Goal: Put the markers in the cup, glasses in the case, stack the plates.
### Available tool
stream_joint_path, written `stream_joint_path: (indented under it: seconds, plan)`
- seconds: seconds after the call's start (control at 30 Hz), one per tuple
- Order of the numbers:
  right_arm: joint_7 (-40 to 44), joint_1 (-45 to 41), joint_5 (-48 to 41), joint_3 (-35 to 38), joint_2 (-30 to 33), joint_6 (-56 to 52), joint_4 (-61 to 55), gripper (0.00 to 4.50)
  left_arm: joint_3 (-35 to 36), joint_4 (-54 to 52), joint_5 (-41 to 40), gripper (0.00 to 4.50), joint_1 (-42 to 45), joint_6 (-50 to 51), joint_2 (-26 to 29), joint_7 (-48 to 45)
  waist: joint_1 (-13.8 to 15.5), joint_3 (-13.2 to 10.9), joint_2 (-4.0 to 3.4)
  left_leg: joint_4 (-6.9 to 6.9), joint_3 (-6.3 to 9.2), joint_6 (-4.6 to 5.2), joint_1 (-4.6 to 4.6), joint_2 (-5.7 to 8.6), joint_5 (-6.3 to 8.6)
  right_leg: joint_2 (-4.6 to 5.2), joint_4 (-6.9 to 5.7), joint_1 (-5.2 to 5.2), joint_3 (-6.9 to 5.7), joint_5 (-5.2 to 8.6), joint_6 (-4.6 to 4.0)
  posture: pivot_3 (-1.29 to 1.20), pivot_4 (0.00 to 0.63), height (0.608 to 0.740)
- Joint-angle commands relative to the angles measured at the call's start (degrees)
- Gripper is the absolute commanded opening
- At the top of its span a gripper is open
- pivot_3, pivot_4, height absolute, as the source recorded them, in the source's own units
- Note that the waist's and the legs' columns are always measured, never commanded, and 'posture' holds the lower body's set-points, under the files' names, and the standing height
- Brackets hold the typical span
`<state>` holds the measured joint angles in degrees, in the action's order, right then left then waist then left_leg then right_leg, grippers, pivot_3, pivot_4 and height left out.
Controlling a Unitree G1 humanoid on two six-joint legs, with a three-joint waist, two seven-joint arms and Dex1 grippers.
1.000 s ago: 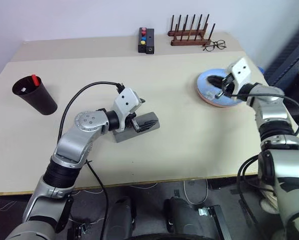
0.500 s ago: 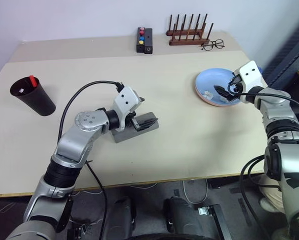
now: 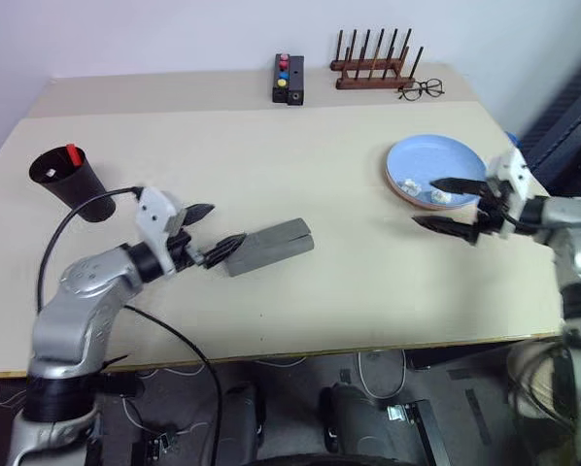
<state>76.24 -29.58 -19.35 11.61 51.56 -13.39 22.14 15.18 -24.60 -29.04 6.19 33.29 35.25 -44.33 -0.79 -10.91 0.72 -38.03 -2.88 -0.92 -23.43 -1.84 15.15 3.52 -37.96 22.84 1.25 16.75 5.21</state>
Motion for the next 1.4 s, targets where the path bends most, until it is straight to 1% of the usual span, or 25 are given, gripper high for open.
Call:
stream_joint_path:
  seconds: [0.03, 0.13, 0.23, 0.37, 0.47, 0.6, 0.7, 0.93, 1.2, 1.3, 1.4]
  plan:
    - [-0.2, 6.0, -4.6, 5.8, 3.8, -4.6, -9.8, 4.44, 7.7, -5.5, -4.1, 4.5, -5.9, -0.7, 2.4, -1.9, -0.2, 0.0, 0.0, 0.0, 0.02, 0.0, 0.04, -0.02, 0.0, -0.01, 0.0, -0.04, -0.01, 0.01, -0.02, 0.0, 0.15, 0.74]
    - [-1.8, 11.6, -6.2, 8.4, 4.4, -7.1, -14.7, 4.44, 10.9, -7.7, -4.1, 4.5, -11.8, -3.2, 3.9, -3.5, -0.3, 0.0, 0.01, 0.02, 0.01, -0.01, 0.12, -0.04, 0.0, -0.02, 0.0, -0.09, 0.01, 0.04, -0.07, 0.0, 0.15, 0.74]
    - [-3.6, 16.9, -6.8, 10.1, 3.7, -8.1, -18.6, 4.44, 13.1, -9.4, -4.3, 4.5, -16.3, -5.3, 3.2, -3.5, -0.1, 0.0, 0.01, 0.01, -0.01, 0.0, 0.12, -0.02, 0.0, -0.01, 0.0, -0.1, 0.02, 0.12, -0.22, 0.0, 0.15, 0.74]
    - [-7.0, 20.6, -8.0, 11.3, 2.4, -9.4, -22.1, 4.44, 11.8, -9.4, -1.9, 4.5, -20.1, -9.7, 0.7, -1.7, 0.1, 0.0, 0.02, -0.01, -0.01, 0.0, 0.1, 0.01, 0.01, 0.01, 0.04, -0.11, 0.03, 0.13, -0.24, 0.0, 0.15, 0.74]
    - [-9.7, 24.3, -7.1, 12.0, 0.8, -7.8, -23.9, 4.44, 10.4, -8.9, 0.9, 4.5, -23.5, -13.7, -1.4, -1.0, 0.1, 0.1, 0.08, -0.01, -0.01, 0.02, 0.09, 0.0, 0.01, -0.01, 0.07, -0.11, 0.03, 0.14, -0.25, 0.0, 0.15, 0.74]
    - [-13.2, 26.7, -8.2, 14.0, -0.5, -8.5, -26.0, 4.44, 10.4, -9.3, 0.8, 4.5, -24.9, -15.0, -2.7, 0.4, 0.1, 0.1, 0.08, -0.01, -0.02, 0.04, 0.05, 0.0, 0.03, -0.05, 0.14, -0.1, 0.03, 0.14, -0.25, 0.0, 0.15, 0.74]
    - [-13.4, 27.4, -7.5, 14.2, -0.4, -7.0, -24.4, 4.44, 9.9, -10.2, 0.7, 4.5, -25.6, -15.0, -2.8, 1.1, 0.1, 0.1, 0.1, -0.02, -0.04, 0.04, 0.06, 0.0, 0.03, -0.07, 0.15, -0.11, 0.03, 0.14, -0.25, 0.0, 0.15, 0.74]
    - [-13.5, 26.1, -7.6, 15.1, 0.8, -5.6, -20.4, 4.44, 9.7, -9.9, 0.0, 4.5, -26.3, -14.8, -1.9, 0.6, 0.1, 0.1, 0.1, -0.02, -0.06, 0.06, 0.06, -0.01, 0.04, -0.22, 0.18, -0.11, 0.03, 0.14, -0.25, 0.0, 0.15, 0.74]
    - [-9.6, 22.5, -5.8, 12.9, 3.9, -0.9, -10.8, 4.44, 9.2, -10.2, -2.0, 4.5, -25.3, -13.0, 0.0, 0.2, 0.0, 0.1, 0.1, -0.02, -0.07, 0.06, 0.06, -0.02, 0.04, -0.25, 0.18, -0.11, 0.04, 0.14, -0.25, 0.0, 0.15, 0.74]
    - [-8.9, 23.3, -6.0, 12.7, 3.3, -0.1, -10.4, 4.44, 8.7, -10.4, -1.5, 4.5, -26.6, -13.4, -0.1, 0.4, 0.0, 0.1, 0.1, -0.02, -0.07, 0.07, 0.06, -0.03, 0.04, -0.27, 0.18, -0.1, 0.04, 0.14, -0.25, 0.0, 0.15, 0.74]
    - [-9.1, 23.5, -7.1, 12.6, 2.8, -1.3, -12.4, 4.44, 9.9, -12.0, -3.4, 4.5, -26.5, -11.6, 0.6, 1.2, 0.0, 0.1, 0.1, -0.02, -0.07, 0.07, 0.06, -0.04, 0.04, -0.28, 0.18, -0.1, 0.04, 0.13, -0.23, 0.0, 0.15, 0.74]
